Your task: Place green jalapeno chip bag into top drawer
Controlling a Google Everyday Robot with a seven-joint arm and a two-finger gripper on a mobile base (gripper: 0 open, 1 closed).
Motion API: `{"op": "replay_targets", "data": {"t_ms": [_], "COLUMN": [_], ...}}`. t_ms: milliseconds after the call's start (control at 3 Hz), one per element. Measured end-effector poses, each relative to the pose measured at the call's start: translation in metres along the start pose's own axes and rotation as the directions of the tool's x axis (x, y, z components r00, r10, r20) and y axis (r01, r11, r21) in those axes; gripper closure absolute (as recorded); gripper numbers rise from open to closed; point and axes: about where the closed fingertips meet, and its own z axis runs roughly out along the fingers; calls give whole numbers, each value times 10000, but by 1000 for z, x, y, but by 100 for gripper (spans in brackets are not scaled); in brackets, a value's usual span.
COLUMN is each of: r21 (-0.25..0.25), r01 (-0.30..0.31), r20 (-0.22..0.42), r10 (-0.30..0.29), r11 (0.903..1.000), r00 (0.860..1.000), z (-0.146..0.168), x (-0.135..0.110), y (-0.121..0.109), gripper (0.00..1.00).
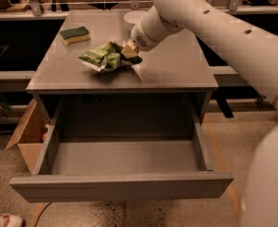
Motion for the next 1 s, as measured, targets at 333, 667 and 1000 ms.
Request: {"op": "replay_targets", "data": {"t_ms": [333, 667, 1000], "r21": [421, 511, 509], "r01": [-575, -1245, -1244], "r20": [-425, -1164, -1165], "r10": [593, 1297, 1296], "r11": [9975, 9909, 9909], "r00": [9973, 9847, 9847], "z": [-36, -67, -67], "x": [28, 56, 56], "y": [17, 51, 51], "gripper": [100, 100, 100]}}
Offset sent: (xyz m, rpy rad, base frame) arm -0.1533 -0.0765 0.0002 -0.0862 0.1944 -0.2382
